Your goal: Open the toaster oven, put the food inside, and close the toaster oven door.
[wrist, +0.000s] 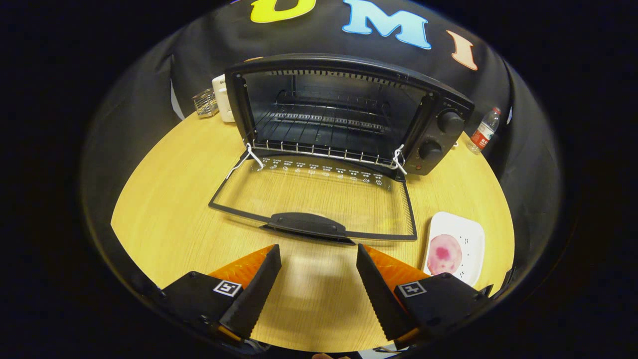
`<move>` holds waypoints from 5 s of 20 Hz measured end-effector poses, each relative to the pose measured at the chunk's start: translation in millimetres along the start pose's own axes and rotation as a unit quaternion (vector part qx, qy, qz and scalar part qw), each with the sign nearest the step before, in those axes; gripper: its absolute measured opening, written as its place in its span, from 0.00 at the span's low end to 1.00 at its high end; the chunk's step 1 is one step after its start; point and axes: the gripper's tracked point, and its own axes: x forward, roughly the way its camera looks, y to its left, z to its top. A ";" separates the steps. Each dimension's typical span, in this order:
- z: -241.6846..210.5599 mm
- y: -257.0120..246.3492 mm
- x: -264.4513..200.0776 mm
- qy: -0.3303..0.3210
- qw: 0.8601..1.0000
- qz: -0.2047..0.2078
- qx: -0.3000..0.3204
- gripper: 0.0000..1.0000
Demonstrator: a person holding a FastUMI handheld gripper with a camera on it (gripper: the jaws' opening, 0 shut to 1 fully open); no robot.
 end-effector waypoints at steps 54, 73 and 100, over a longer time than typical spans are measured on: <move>-90.8 -277.2 11.0 0.250 0.935 0.016 0.253 0.23; -81.2 -273.3 -0.3 0.162 0.911 0.093 0.368 0.02; 10.3 -89.6 -79.1 0.040 0.839 0.202 0.504 0.02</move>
